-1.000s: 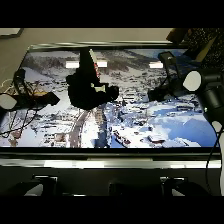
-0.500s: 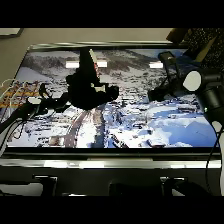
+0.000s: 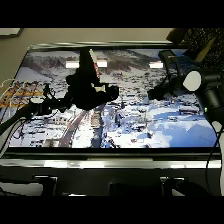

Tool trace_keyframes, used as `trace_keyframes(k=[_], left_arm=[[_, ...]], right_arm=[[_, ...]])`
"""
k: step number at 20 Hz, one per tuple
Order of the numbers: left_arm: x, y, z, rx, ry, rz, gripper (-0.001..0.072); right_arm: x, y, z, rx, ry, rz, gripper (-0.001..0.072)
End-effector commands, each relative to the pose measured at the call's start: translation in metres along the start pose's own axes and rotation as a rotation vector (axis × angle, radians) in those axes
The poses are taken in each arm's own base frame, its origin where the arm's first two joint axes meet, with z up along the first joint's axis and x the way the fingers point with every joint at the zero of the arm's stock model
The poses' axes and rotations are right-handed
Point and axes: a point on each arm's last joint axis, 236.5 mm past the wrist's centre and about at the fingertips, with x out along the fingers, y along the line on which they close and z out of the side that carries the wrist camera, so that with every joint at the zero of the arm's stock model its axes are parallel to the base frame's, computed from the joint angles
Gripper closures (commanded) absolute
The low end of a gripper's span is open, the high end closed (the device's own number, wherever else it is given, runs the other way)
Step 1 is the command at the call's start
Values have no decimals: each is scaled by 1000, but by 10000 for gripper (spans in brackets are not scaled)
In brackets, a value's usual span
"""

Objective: Fold the clothes and pants, and hang the long-sleeved shirts on hangers.

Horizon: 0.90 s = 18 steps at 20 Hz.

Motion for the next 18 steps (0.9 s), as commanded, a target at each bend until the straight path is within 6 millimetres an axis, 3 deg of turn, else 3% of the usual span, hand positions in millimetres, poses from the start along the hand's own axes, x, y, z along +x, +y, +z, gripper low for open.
trace_keyframes(k=[1, 5, 6, 8, 9, 11, 14, 15, 16, 17, 18], left_arm=[[-31, -9, -43, 50, 120, 25, 670], [-86, 24, -132, 72, 241, 137, 670], [-97, 26, -157, 84, 276, 132, 670], [-118, 32, -208, 104, 356, 145, 670], [-129, 38, -230, 123, 388, 172, 670], [-151, 54, -253, 159, 396, 263, 670], [-172, 63, -244, 205, 288, 342, 668], [-174, 57, -238, 216, 252, 316, 624], [-175, 50, -232, 218, 220, 291, 395], [-175, 43, -226, 225, 193, 272, 79], [-176, 37, -220, 231, 170, 258, -13]], right_arm=[[0, 3, 3, 6, -14, 11, 668], [0, 8, 2, 17, -10, 34, 658], [-1, 17, -3, 40, 13, 69, 599], [-4, 31, -24, 68, 105, 129, 374], [-7, 36, -43, 73, 188, 145, 385], [-18, 42, -81, 76, 356, 166, 384], [-20, 57, -112, 113, 411, 221, 372], [-12, 63, -124, 168, 400, 234, 296], [-3, 72, -135, 249, 389, 255, 199], [9, 86, -145, 345, 375, 303, 121], [20, 102, -150, 434, 355, 369, 81]])
